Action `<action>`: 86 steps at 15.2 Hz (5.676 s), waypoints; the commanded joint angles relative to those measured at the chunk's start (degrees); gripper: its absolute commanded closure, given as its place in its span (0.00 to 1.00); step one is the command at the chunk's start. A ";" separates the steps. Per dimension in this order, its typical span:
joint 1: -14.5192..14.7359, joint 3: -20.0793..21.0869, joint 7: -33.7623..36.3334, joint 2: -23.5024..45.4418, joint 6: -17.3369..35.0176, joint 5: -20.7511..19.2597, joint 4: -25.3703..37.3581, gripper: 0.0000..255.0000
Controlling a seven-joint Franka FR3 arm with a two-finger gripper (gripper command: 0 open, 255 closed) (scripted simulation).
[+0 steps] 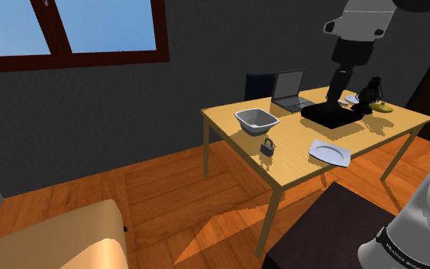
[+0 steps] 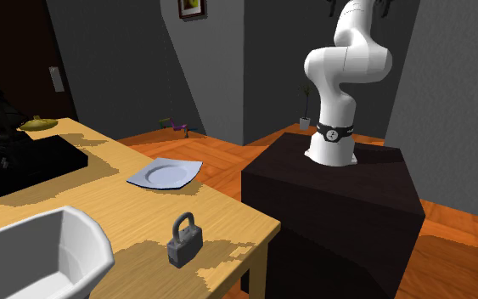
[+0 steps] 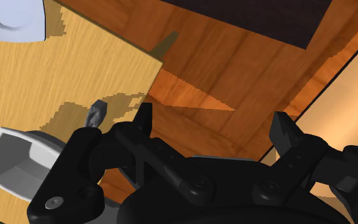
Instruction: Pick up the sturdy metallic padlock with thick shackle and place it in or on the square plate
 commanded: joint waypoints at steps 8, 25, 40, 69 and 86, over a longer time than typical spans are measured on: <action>-1.93 -5.08 -5.25 8.61 12.10 -2.50 -3.90 0.00; -4.70 -15.56 -19.50 42.29 37.21 -0.57 3.07 0.00; -10.65 -15.46 -32.76 74.66 44.70 10.30 24.99 0.00; -10.63 -15.28 -32.85 75.25 45.79 10.55 24.48 1.00; -11.94 -17.83 -34.65 66.28 38.57 8.04 22.74 1.00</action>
